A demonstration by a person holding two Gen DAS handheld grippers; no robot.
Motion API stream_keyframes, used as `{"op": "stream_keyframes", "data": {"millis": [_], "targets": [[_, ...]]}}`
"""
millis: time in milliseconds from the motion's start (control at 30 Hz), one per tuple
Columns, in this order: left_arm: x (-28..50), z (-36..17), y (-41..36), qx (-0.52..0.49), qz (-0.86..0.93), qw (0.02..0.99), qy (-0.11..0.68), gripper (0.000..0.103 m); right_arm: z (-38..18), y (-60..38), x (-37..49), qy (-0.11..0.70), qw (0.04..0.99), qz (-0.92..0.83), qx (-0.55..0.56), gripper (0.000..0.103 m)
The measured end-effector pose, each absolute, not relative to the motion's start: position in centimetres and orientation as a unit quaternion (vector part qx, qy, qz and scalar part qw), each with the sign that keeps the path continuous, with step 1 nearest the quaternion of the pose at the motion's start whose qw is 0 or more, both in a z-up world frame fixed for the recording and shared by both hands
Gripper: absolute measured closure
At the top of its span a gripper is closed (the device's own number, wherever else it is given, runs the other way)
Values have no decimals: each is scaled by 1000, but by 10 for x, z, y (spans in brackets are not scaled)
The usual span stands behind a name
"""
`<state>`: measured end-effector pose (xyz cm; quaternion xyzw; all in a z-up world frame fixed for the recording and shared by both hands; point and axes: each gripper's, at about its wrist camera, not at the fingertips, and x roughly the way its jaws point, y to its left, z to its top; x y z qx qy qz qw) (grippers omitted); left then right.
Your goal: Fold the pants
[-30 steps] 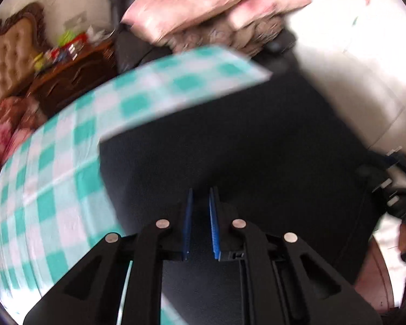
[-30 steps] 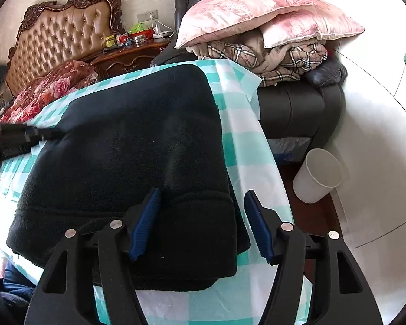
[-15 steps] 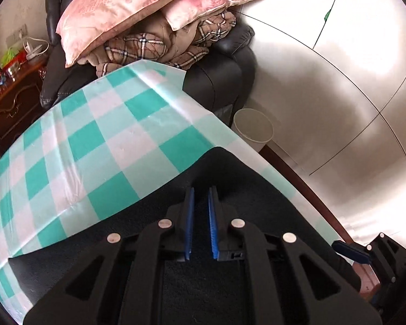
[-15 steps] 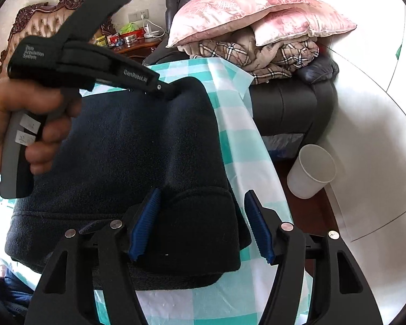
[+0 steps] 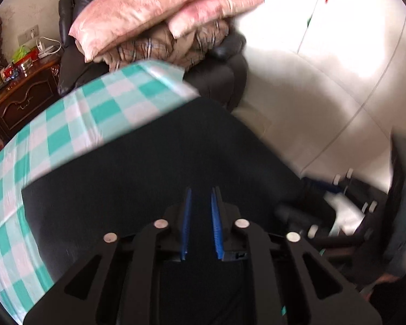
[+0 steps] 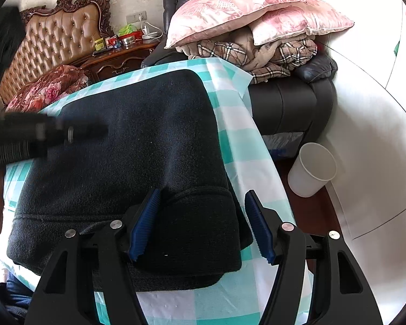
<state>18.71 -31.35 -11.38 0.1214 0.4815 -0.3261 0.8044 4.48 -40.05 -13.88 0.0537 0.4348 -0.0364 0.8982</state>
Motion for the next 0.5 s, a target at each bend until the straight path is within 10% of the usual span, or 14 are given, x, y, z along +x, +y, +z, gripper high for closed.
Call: {"op": "stream_keyframes", "data": {"millis": [300,500], "targets": [[189,-140,-311,122,-320,795,501,85,-90,-419,27,322,935,-69,133,26],[211,-90,-328,90,-364,820,432,52,-128,-419,49,393,905,-97,133,63]]}}
